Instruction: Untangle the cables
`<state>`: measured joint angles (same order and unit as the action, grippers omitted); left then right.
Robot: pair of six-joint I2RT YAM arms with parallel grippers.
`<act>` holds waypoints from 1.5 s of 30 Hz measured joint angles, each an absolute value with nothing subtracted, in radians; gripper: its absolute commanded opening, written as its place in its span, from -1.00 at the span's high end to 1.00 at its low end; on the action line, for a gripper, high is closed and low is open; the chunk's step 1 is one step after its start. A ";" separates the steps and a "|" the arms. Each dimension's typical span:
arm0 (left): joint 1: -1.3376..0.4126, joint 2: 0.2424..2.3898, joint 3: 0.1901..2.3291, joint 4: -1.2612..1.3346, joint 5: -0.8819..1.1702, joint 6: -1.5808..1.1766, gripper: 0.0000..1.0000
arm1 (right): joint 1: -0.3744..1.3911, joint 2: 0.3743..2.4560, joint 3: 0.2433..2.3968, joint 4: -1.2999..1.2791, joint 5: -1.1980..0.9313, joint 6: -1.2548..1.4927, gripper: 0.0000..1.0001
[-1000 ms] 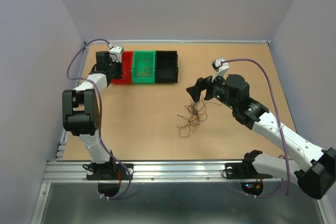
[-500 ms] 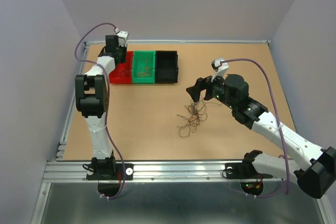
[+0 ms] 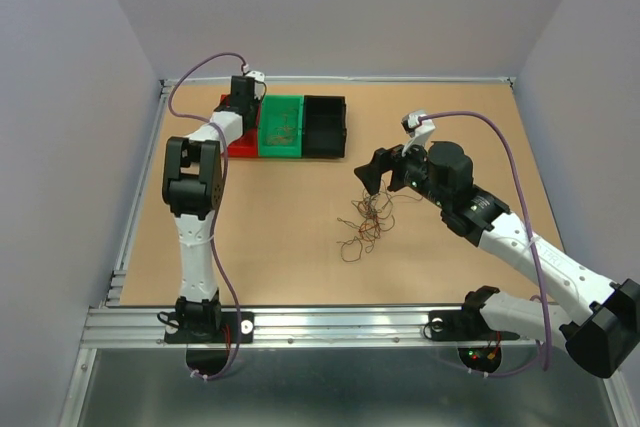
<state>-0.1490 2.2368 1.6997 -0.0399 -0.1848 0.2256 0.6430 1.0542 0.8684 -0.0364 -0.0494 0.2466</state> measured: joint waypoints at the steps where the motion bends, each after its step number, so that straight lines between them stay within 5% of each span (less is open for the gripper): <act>1: -0.149 2.227 1.682 -0.027 -0.187 0.225 0.85 | 0.643 1.054 0.868 -0.036 -0.049 0.247 -0.96; 3: -0.148 2.207 1.651 -0.017 -0.189 0.225 0.57 | 0.643 1.054 0.868 -0.036 -0.048 0.247 -0.96; 9: -0.135 2.117 1.530 -0.021 -0.184 0.225 0.25 | 0.643 1.071 0.868 -0.037 -0.013 0.258 -0.96; 22: -0.084 2.016 1.498 -0.049 -0.081 0.209 0.20 | 0.643 1.114 0.868 -0.056 0.016 0.265 -0.96; 26: -0.067 1.981 1.498 -0.050 -0.049 0.203 -0.04 | 0.643 1.114 0.868 -0.059 0.018 0.266 -0.96; 32: -0.065 1.956 1.480 -0.051 -0.009 0.204 -0.12 | 0.643 1.134 0.870 -0.065 0.030 0.270 -0.97; 41: -0.052 1.981 1.512 -0.112 0.134 0.197 -0.06 | 0.643 1.165 0.870 -0.093 0.030 0.278 -0.96; 43: -0.037 1.997 1.528 -0.131 0.179 0.189 0.20 | 0.643 1.165 0.870 -0.096 0.030 0.278 -0.97; 44: -0.030 2.000 1.528 -0.135 0.190 0.185 0.70 | 0.643 1.165 0.870 -0.097 0.030 0.278 -0.97; 45: -0.025 2.001 1.528 -0.140 0.194 0.183 0.96 | 0.643 1.165 0.870 -0.097 0.030 0.278 -0.97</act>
